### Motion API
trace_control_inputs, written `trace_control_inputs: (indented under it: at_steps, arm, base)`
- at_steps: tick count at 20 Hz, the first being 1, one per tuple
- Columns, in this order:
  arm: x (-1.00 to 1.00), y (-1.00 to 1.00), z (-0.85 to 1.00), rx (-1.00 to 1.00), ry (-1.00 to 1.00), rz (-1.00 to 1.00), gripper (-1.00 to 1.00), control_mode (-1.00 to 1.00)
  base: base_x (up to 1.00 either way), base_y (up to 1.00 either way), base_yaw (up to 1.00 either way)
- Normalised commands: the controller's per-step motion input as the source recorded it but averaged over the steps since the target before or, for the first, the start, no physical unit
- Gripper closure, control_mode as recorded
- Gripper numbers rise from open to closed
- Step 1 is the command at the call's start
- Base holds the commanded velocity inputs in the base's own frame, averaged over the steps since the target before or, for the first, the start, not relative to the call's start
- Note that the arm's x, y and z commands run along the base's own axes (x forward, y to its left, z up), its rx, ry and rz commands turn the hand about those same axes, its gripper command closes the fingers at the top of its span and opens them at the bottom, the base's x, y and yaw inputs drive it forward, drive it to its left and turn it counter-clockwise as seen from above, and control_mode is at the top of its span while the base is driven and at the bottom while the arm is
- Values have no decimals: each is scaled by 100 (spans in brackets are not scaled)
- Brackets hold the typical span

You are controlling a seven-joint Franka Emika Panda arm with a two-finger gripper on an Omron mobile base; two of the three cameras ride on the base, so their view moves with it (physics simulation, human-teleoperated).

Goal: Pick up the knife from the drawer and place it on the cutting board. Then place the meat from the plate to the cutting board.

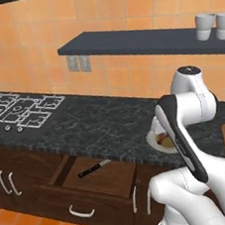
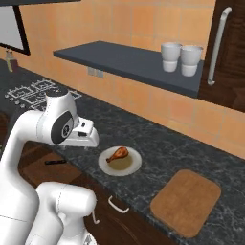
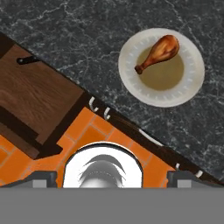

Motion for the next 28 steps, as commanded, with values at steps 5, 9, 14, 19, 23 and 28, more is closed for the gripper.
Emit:
trace_control_inputs:
  at_steps: [5, 9, 14, 19, 23, 28]
  arm:
    - [0, 0, 0, 0, 0, 0, -100, 100]
    - [0, 0, 0, 0, 0, 0, -100, 100]
    - [0, 0, 0, 0, 0, 0, -100, -100]
    - [7, 46, -35, -6, 0, -4, -100, -100]
    - [34, 100, -37, -1, 0, -20, -100, -100]
    - [36, 72, -28, 10, 0, -19, -100, -100]
  base:
    - [-21, -12, 31]
    - [-35, -2, 22]
    - [-11, 0, 4]
    - [0, 0, 0]
    - [0, 0, 0]
    - [0, 0, 0]
